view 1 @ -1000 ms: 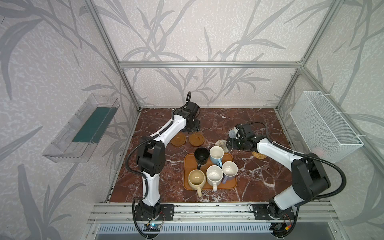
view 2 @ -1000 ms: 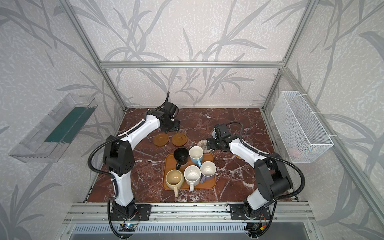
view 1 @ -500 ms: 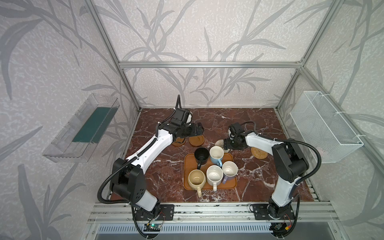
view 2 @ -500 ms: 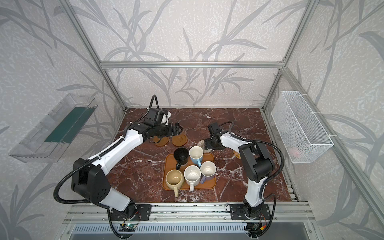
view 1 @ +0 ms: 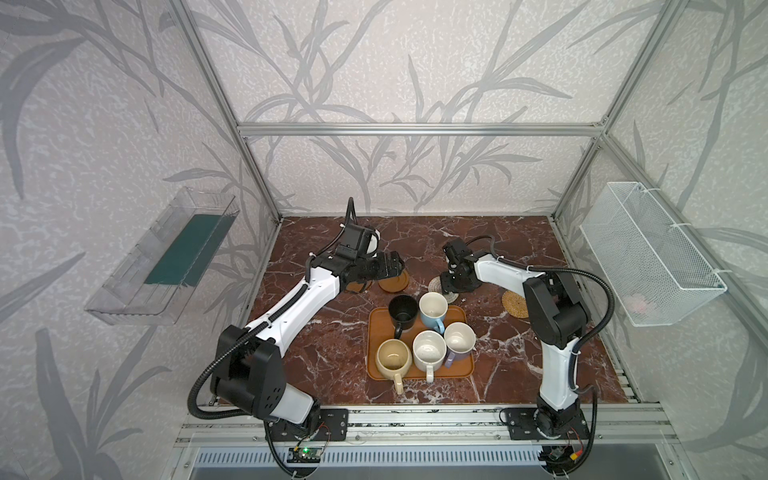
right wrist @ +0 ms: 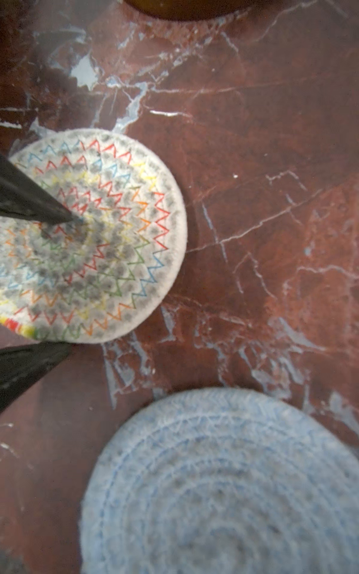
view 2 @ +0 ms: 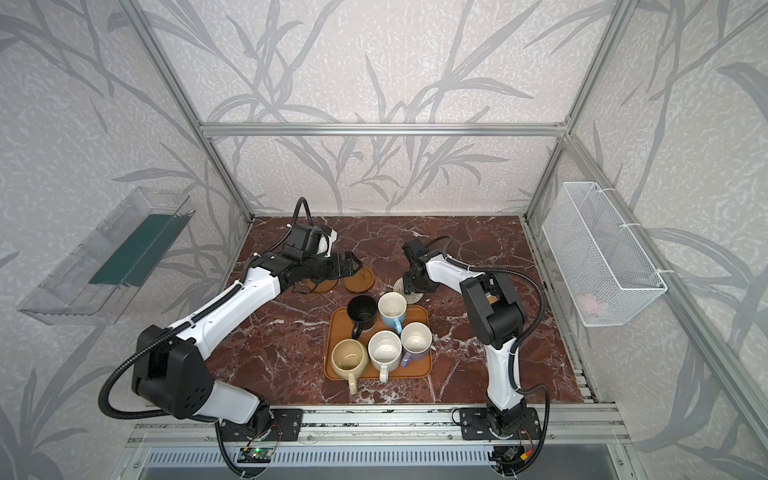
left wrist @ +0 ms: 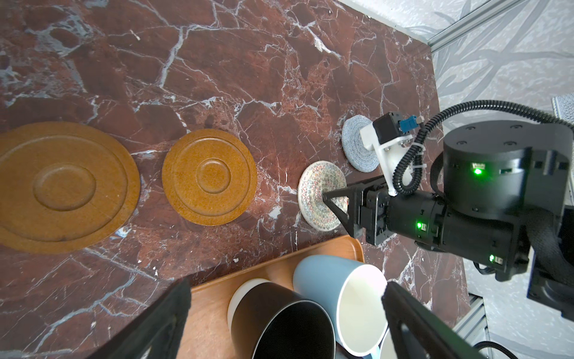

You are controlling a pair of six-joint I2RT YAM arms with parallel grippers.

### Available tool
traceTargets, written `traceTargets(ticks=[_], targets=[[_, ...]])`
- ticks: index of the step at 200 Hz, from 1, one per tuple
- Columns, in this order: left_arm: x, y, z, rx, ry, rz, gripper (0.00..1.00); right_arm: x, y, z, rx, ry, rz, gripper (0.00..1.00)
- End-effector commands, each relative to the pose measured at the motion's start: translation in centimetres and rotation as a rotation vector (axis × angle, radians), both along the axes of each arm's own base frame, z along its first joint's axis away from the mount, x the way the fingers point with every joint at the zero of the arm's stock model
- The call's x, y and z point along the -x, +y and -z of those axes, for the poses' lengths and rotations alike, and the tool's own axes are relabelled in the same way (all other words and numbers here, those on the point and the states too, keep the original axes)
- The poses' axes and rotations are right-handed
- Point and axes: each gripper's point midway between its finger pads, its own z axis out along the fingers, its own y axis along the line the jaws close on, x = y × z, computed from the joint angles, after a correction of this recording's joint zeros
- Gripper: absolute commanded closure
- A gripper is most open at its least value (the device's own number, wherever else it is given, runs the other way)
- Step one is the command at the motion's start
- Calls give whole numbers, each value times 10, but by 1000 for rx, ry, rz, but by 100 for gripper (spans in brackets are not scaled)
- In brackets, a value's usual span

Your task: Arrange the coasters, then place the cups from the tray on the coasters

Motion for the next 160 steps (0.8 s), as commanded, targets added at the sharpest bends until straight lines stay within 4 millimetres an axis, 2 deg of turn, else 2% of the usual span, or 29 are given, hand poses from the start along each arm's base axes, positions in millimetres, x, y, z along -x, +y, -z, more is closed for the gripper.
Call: traceTargets(ticks=[1, 16, 79, 160], targets=[[4, 4, -10, 25, -27, -10, 1, 8, -11, 21, 95, 79, -5, 43], [7, 7, -10, 25, -28, -11, 2, 1, -11, 21, 113, 85, -5, 46], [15, 11, -11, 48, -31, -26, 2, -21, -2, 22, 123, 89, -22, 51], [27, 12, -5, 76, -19, -37, 3, -39, 5, 31, 132, 99, -33, 51]])
